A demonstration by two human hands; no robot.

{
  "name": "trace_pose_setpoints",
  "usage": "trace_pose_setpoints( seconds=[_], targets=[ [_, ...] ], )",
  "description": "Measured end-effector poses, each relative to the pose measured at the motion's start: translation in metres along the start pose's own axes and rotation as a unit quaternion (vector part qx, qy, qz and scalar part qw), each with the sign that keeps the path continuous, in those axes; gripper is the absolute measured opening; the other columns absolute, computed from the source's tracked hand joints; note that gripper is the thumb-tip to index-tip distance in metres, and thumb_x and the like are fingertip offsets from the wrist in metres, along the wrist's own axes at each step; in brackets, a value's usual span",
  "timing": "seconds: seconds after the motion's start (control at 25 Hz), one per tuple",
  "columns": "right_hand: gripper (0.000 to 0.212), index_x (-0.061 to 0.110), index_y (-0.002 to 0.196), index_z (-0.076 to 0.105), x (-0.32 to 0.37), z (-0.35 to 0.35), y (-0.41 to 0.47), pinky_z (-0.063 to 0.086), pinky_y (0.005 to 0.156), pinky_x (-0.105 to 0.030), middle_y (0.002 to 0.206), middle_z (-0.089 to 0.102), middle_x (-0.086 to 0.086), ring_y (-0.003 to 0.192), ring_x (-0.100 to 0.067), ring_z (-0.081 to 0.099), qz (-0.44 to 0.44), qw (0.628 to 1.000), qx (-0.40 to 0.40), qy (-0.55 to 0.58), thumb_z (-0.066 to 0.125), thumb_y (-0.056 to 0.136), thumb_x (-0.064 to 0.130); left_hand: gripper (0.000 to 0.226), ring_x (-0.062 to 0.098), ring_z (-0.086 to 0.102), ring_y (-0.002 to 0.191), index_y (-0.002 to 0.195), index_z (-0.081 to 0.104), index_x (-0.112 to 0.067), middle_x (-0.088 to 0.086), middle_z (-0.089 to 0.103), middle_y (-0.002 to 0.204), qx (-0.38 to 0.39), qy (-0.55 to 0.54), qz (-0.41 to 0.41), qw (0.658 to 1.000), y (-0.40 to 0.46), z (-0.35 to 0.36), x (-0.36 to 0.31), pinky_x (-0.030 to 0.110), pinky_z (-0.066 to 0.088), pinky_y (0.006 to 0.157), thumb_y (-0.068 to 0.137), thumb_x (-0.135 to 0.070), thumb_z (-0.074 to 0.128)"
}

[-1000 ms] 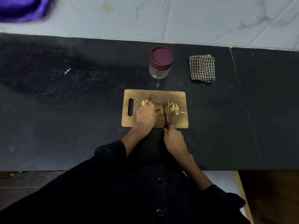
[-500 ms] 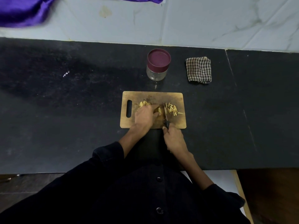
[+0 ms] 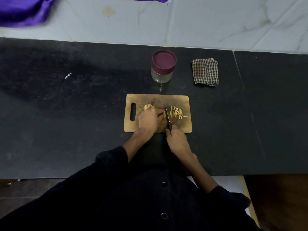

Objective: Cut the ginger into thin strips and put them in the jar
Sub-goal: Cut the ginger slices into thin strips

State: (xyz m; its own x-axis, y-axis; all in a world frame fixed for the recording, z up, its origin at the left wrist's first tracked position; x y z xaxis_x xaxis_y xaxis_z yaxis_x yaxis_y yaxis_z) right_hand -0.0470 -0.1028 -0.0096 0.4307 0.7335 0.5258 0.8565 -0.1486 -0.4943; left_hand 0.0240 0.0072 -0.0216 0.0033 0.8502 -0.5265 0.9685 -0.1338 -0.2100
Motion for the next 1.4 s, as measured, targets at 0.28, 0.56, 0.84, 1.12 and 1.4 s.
trace_pose_setpoints(
  seconds=[0.28,0.56,0.84,1.12,1.4],
  targets=[
    [0.023,0.005,0.114,0.047,0.000,0.004,0.004,0.050,0.086,-0.049,0.111,0.060,-0.018,0.104,-0.036,0.060,0.011,1.000,0.005,-0.018,0.040,0.105,0.025,0.025,0.021,0.064,0.097,0.117,0.067,-0.033,0.001,0.070,0.102,0.001,0.010,-0.006,1.000,0.001,0.004,0.000,0.037,0.053,0.084,0.093,-0.030,0.058],
    [0.023,0.005,0.114,0.047,-0.006,0.007,-0.001,0.047,0.080,-0.043,0.111,0.058,-0.019,0.101,-0.035,0.059,0.015,0.999,0.020,-0.035,0.039,0.105,0.025,0.022,0.021,0.064,0.096,0.114,0.068,-0.029,0.002,0.069,0.103,-0.002,0.014,-0.001,1.000,0.001,0.004,0.000,0.040,0.054,0.083,0.094,-0.031,0.057],
    [0.024,0.011,0.102,0.048,-0.014,0.005,-0.005,0.054,0.078,-0.054,0.102,0.061,-0.019,0.086,-0.038,0.064,0.035,0.999,-0.004,0.015,0.038,0.104,0.033,0.027,0.021,0.063,0.099,0.120,0.065,-0.031,0.003,0.069,0.107,-0.002,0.025,-0.007,1.000,0.000,0.003,-0.001,0.038,0.052,0.086,0.095,-0.033,0.057],
    [0.018,0.016,0.105,0.047,-0.014,-0.005,-0.009,0.057,0.072,-0.051,0.095,0.064,-0.018,0.083,-0.039,0.066,0.026,0.998,-0.031,0.047,0.039,0.104,0.032,0.029,0.021,0.062,0.102,0.122,0.064,-0.031,0.003,0.068,0.110,0.012,-0.002,-0.017,1.000,0.000,0.002,0.001,0.038,0.051,0.089,0.094,-0.033,0.058],
    [0.019,0.013,0.102,0.045,0.000,0.000,-0.007,0.057,0.070,-0.051,0.096,0.064,-0.019,0.085,-0.040,0.067,-0.002,1.000,-0.003,0.025,0.039,0.104,0.031,0.026,0.022,0.063,0.100,0.120,0.065,-0.031,0.003,0.069,0.107,0.004,0.006,-0.009,1.000,-0.001,0.001,0.000,0.038,0.052,0.087,0.095,-0.030,0.056]
  ],
)
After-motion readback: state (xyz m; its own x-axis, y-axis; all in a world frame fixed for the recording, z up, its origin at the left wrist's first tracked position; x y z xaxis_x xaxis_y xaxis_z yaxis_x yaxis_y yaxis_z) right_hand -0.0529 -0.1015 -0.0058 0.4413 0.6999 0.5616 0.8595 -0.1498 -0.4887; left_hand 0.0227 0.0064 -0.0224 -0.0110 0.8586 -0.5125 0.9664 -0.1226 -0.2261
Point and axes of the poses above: each hand's wrist, its own y-axis towards the middle knuckle, its own z-axis out of the palm, x = y × z, the point moved 1 cm from there along y, towards the middle knuckle
